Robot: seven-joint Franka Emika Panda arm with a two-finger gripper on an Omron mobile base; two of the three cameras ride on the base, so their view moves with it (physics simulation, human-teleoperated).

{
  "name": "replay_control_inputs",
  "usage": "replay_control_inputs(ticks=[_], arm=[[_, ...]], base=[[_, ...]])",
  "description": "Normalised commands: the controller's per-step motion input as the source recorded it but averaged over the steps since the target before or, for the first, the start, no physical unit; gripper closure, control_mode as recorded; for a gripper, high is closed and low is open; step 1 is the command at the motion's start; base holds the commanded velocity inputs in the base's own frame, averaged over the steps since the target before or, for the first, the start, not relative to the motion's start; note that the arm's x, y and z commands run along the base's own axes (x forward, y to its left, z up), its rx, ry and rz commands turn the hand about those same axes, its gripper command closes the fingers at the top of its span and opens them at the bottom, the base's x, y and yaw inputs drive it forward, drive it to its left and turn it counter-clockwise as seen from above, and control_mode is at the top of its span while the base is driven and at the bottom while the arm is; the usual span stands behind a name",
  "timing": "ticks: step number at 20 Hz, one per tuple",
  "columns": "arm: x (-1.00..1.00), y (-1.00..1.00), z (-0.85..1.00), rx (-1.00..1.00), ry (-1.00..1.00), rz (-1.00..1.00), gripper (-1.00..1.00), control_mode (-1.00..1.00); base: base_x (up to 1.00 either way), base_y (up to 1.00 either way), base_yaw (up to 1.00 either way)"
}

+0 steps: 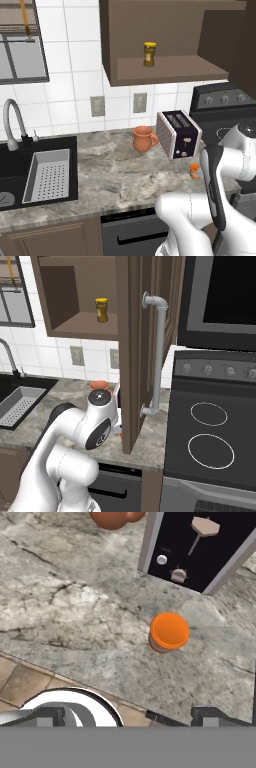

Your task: Pick the canned food and jam from the counter and place them in the cabinets closest to them.

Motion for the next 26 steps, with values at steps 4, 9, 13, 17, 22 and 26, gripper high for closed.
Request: replay_control_inputs(ticks=[4,9,13,17,22,26], arm=[[0.07,0.04,-0.14,-0.01,-0.04,0.00,-1.00,-1.00],[0.10,0.04,-0.15,-0.01,-0.04,0.00,-1.00,-1.00],[0.11,0.02,-0.15,0.00,-0.04,0.00,-1.00,-1.00],[0.07,0.00,-0.16,-0.01,-0.04,0.00,-1.00,-1.00],[0.05,0.00,-0.15,-0.01,-0.05,0.00,-1.00,-1.00],[0.07,0.00,-0.14,-0.01,-0.06,0.00,-1.00,-1.00]], base=[[0.00,0.00,0.00],[0.00,0.00,0.00],[0.00,0.00,0.00],[0.00,0.00,0.00],[0.00,0.00,0.00],[0.00,0.00,0.00]])
